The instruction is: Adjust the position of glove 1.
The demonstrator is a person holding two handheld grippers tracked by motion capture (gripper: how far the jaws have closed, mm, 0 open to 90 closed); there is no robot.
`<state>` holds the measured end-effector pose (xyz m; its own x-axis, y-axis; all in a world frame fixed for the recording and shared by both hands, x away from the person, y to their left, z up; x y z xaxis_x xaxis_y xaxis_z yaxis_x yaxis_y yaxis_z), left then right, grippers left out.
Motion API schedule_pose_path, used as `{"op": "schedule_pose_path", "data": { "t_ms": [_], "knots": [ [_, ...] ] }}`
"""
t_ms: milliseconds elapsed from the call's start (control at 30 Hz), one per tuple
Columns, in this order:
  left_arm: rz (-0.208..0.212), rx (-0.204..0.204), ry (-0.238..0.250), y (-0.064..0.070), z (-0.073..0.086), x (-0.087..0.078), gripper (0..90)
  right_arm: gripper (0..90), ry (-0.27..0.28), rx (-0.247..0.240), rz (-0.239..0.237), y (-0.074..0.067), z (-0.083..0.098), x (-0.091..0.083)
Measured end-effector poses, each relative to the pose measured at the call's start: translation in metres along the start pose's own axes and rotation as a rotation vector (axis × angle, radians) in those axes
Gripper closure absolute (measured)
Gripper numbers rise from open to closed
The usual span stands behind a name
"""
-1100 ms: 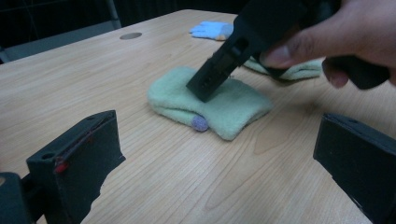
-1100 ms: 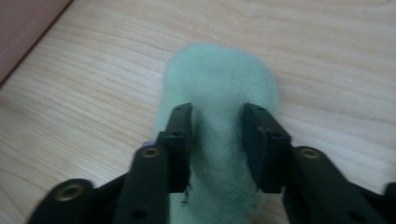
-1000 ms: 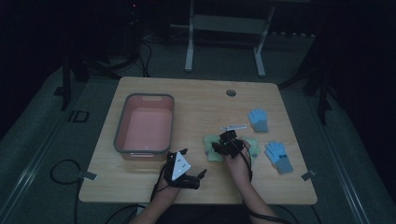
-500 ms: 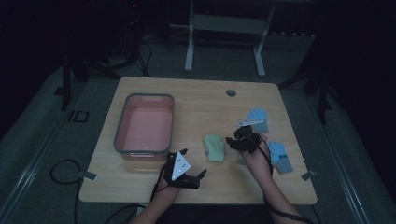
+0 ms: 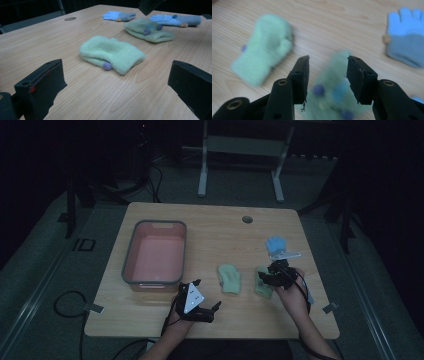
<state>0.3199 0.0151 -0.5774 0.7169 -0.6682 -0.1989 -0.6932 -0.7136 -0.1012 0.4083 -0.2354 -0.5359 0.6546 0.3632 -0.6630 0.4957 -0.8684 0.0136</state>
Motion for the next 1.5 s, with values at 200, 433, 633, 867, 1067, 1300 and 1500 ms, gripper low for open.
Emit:
{"op": "schedule_pose_path", "data": {
  "t_ms": [200, 433, 633, 867, 1067, 1300, 1500],
  "knots": [
    [0.000, -0.002, 0.000, 0.000, 0.000, 0.000, 0.6, 55.1, -0.025, 0.039, 0.030, 0.017, 0.017, 0.006],
    [-0.002, -0.001, 0.000, 0.000, 0.000, 0.000, 0.6, 58.8, -0.069, 0.020, 0.059, 0.018, 0.036, 0.027],
    [-0.002, -0.002, 0.001, 0.000, 0.000, 0.000, 0.6, 81.3, -0.083, -0.039, 0.047, 0.012, 0.034, 0.030],
    [-0.001, 0.000, -0.002, 0.000, 0.000, 0.000, 0.6, 84.1, -0.033, -0.082, -0.072, 0.012, 0.011, 0.013],
    [-0.003, -0.003, -0.002, 0.000, 0.000, 0.000, 0.6, 84.1, 0.005, -0.159, -0.132, 0.007, -0.015, -0.008],
    [-0.004, -0.006, 0.003, -0.001, 0.000, 0.000, 0.6, 84.1, 0.018, -0.237, -0.134, 0.004, -0.010, -0.018],
    [-0.007, -0.007, 0.023, -0.001, -0.001, -0.002, 0.6, 83.9, -0.052, -0.233, -0.127, 0.015, 0.013, -0.002]
  ]
}}
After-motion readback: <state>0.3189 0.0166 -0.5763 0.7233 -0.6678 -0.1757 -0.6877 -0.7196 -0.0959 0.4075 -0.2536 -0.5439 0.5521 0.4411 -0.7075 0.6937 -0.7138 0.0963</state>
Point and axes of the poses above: each handheld gripper's, and its own axes: x roughly forward along the jaws, z roughly out of its underside, y roughly to its right, the point moved 6 cm from there along x, roughly forward along the jaws, and after that the axes turned 8 degrees about y, right-handed, at the moved point
